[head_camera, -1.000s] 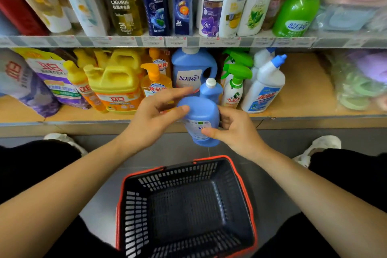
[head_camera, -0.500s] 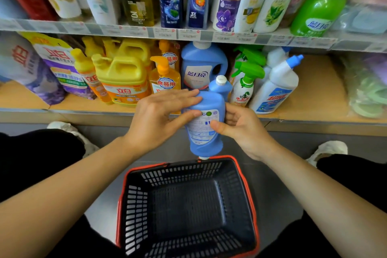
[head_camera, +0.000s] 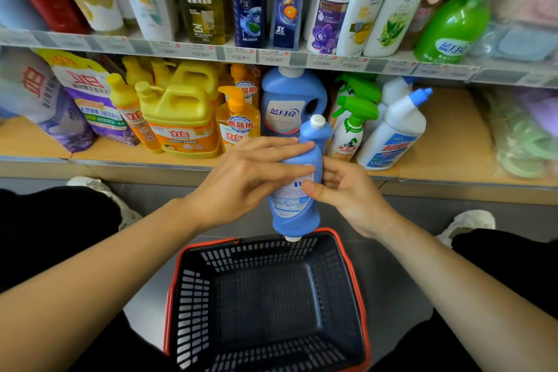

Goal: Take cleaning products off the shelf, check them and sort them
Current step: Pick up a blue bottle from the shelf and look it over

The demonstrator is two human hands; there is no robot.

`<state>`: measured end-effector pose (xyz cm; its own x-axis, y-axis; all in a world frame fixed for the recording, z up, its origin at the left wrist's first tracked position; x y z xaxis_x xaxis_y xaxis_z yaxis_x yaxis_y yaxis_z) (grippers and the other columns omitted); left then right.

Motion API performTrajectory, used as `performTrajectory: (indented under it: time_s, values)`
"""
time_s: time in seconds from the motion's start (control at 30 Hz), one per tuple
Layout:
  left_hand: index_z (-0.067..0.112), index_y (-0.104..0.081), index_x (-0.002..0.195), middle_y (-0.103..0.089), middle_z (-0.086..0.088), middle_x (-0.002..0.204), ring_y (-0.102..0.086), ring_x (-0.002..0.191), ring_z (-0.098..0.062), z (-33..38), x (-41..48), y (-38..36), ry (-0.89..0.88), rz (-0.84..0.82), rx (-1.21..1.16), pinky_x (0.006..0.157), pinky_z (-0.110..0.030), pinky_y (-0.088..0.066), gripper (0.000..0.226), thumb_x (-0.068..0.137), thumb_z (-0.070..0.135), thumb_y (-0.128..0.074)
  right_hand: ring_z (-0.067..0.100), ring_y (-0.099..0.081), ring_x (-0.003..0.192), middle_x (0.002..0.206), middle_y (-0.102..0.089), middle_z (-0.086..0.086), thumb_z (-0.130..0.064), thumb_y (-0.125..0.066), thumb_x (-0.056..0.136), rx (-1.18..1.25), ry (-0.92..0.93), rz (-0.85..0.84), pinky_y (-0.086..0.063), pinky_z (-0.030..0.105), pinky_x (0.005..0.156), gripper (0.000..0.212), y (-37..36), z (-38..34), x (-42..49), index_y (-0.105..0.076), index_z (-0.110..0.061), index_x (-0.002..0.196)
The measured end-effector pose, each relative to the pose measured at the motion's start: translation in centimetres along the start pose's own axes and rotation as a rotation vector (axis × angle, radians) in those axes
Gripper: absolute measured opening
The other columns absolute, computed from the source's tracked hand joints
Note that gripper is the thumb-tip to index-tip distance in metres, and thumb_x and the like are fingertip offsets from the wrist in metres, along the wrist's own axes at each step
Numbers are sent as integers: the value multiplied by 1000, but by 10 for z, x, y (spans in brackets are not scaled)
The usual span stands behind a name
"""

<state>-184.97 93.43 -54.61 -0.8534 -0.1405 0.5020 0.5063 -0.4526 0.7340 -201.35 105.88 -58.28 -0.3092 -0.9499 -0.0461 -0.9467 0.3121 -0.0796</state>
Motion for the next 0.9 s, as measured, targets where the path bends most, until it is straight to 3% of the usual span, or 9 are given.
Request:
performTrajectory:
  time_s: [0.2, 0.33, 0.4, 0.5, 0.6, 0.67, 0.73, 0.8, 0.9]
  values:
    - [4, -75, 115, -72, -7, 122, -68, 118, -20, -4, -9, -1, 148, 269, -44, 102, -37, -53, 35, 83, 14, -83, 20, -69, 110, 117, -74, 5, -14, -72, 81, 12, -18, 11, -55, 29, 88, 44, 2, -1, 1, -64, -12, 124]
    - [14, -71, 123, -72, 0, 122, -70, 110, -10, -16, -16, -8, 469, 385, -284, 87, -25, -57, 36, 88, 22, -77, 23, -69, 112, 119, -73, 8, -16, -69, 83, 77, -64, 42, -57, 33, 87, 43, 4, -1, 1, -63, -9, 125]
    - [21, -65, 130, -71, 7, 122, -70, 104, -7, -22, -22, -18, 644, 326, -446, 79, -20, -54, 40, 92, 19, -74, 22, -69, 109, 117, -74, 6, -18, -67, 84, 148, -73, 72, -58, 34, 84, 38, 5, -3, 1, -64, -10, 121]
    - [24, -60, 132, -74, 8, 114, -70, 100, -5, -25, -30, -37, 725, 161, -598, 81, -24, -54, 51, 84, 23, -78, 31, -67, 114, 123, -70, 15, -17, -65, 87, 253, -77, 156, -58, 45, 86, 42, 6, -8, 3, -60, -3, 126]
    - [36, -45, 144, -71, 2, 123, -70, 110, -19, -17, -33, -53, 752, 0, -759, 91, -30, -57, 81, 75, 22, -88, 35, -68, 111, 122, -70, 17, -19, -65, 90, 287, -94, 245, -56, 57, 89, 37, 9, -9, 5, -61, -3, 123]
    - [37, -40, 149, -67, 6, 133, -65, 120, -14, -13, -32, -59, 743, -22, -807, 93, -24, -54, 87, 78, 16, -85, 37, -69, 110, 122, -70, 15, -19, -61, 95, 317, -106, 242, -55, 59, 90, 33, 11, -8, 6, -60, -10, 127]
    - [31, -44, 150, -66, 5, 136, -64, 121, -15, -11, -31, -59, 820, 0, -968, 89, -26, -55, 79, 82, 14, -82, 39, -68, 110, 124, -69, 14, -17, -59, 98, 328, -95, 190, -57, 55, 88, 40, 12, -9, 7, -54, -21, 137]
    - [26, -51, 145, -68, -1, 131, -67, 109, -20, -9, -28, -57, 936, 18, -1203, 80, -32, -56, 65, 85, 17, -76, 36, -68, 109, 122, -69, 13, -10, -61, 96, 293, -55, 164, -58, 50, 87, 49, 14, -10, 7, -51, -30, 140]
    - [18, -53, 144, -66, -9, 124, -63, 99, -28, -11, -24, -53, 993, 13, -1416, 77, -35, -54, 59, 85, 21, -63, 27, -69, 105, 113, -72, 5, 0, -66, 91, 214, 24, 192, -59, 41, 82, 56, 14, -11, 7, -53, -30, 137]
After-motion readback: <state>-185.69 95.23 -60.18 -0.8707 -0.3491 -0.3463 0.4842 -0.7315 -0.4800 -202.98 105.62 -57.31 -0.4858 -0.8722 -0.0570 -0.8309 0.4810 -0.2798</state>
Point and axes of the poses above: each hand's wrist, its own x-axis towards the middle knuckle, its own y-axis out of the back of the hand, z = x × y, the point moved 2 cm from there along x, towards the middle knuckle
